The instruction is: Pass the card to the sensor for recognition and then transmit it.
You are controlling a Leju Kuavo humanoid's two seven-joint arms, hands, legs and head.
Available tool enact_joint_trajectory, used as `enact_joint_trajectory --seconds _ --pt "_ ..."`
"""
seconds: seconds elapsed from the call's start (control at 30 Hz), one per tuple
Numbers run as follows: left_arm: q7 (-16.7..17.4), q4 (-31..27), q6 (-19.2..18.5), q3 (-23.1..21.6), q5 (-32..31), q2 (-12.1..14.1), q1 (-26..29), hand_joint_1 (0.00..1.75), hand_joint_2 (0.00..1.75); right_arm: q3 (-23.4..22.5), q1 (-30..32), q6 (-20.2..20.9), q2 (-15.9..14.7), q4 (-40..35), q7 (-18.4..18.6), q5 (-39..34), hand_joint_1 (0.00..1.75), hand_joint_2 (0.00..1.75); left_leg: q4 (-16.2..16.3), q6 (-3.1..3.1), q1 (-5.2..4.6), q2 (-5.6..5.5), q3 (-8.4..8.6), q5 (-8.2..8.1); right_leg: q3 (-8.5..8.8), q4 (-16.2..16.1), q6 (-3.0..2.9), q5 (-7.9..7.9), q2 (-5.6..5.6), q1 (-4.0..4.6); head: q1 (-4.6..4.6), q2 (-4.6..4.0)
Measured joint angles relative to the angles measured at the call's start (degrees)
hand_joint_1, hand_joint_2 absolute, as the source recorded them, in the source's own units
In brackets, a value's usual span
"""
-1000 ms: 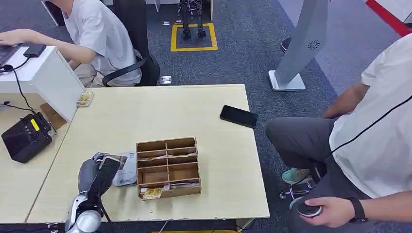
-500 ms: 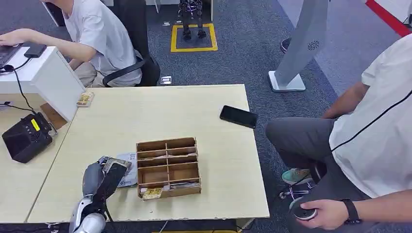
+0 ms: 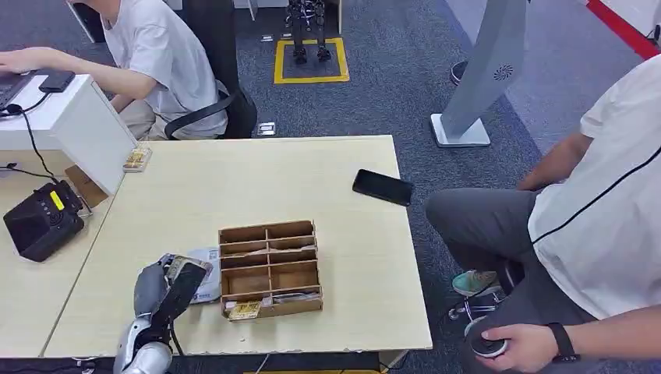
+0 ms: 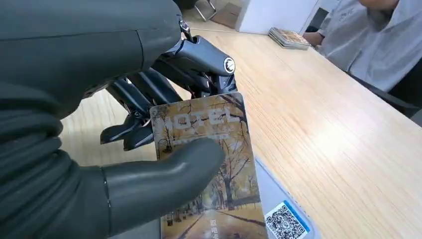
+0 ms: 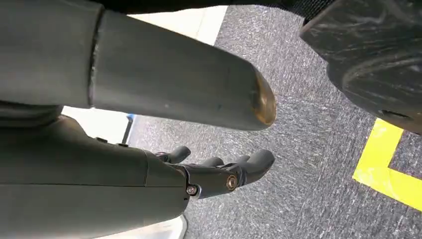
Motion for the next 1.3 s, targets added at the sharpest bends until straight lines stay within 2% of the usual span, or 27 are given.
enact_joint_trajectory --seconds 0.57,0.67,0.73,0.9,1.0,1.07,1.13,1.23,1.3 --pt "-0.57 1.83 0.90 0.00 -0.35 -0.28 -0.39 1.75 1.75 0.00 0.02 -0.13 0.00 0.00 -0.28 -0.52 0.00 0.00 0.00 0.00 0.00 0.00 0.04 0.00 0.04 0.00 0.00 0.00 0.00 0.00 0.00 0.00" --pt "-1.60 2.08 0.19 0.00 1.82 -0.48 -0.40 1.75 1.75 0.02 0.04 -0.24 0.00 0.00 -0.46 -1.14 0.00 0.00 0.00 0.00 0.00 0.00 0.04 0.00 0.05 0.00 0.00 0.00 0.00 0.00 0.00 0.00" --pt "-2.60 1.99 -1.53 0.00 5.76 -0.48 -0.35 1.75 1.75 0.02 0.07 -0.85 0.00 -0.02 -0.63 -1.47 0.00 0.00 0.00 0.00 0.00 -0.01 0.06 0.00 0.07 0.00 0.00 0.00 -0.02 0.00 0.00 0.00" --pt "-3.98 -4.40 -10.98 -0.02 21.28 -0.02 0.94 1.75 1.75 0.24 0.14 -1.97 0.13 -0.09 -1.40 -2.67 0.00 0.00 0.00 0.02 0.00 -0.03 0.04 0.02 0.06 0.00 0.00 0.00 -0.06 0.00 0.02 0.00" --pt "-4.96 -10.56 -13.36 -0.11 26.01 0.94 0.99 1.75 1.75 0.37 0.17 -2.16 0.20 -0.20 -2.34 -4.09 0.00 0.00 0.01 0.07 0.00 -0.03 -0.06 0.10 -0.05 0.00 0.05 0.11 -0.06 0.00 0.00 0.00" --pt "-6.73 -14.57 -12.86 -0.11 25.97 1.66 -0.05 1.75 1.75 0.42 0.16 -1.86 0.20 -0.48 -2.89 -3.94 0.00 0.00 0.01 0.04 0.00 -0.03 -0.14 0.16 -0.14 0.00 0.04 0.15 -0.07 0.00 0.00 0.00" --pt "-9.22 -17.57 -10.46 -0.13 22.39 2.25 -2.35 1.75 1.75 0.44 0.10 -0.86 0.17 -0.31 -3.10 -1.73 0.00 0.00 0.01 0.08 0.01 -0.04 -0.26 0.25 -0.21 0.00 0.04 0.21 -0.09 0.01 0.00 0.00" --pt "-10.14 -20.05 -9.20 -0.13 19.82 2.91 -5.80 1.75 1.75 0.44 -0.14 0.66 0.20 0.28 -3.13 -0.26 0.00 0.00 0.01 0.08 0.00 -0.02 -0.23 0.25 -0.21 0.00 -0.02 0.26 -0.08 0.00 0.00 0.00" --pt "-11.94 -20.66 -7.08 -0.13 16.74 3.19 -7.05 1.75 1.75 0.44 -0.13 2.01 0.20 0.96 -3.52 1.64 0.00 0.00 0.02 0.07 0.00 0.00 -0.26 0.27 -0.27 0.00 0.02 0.29 -0.03 0.00 0.00 0.00"
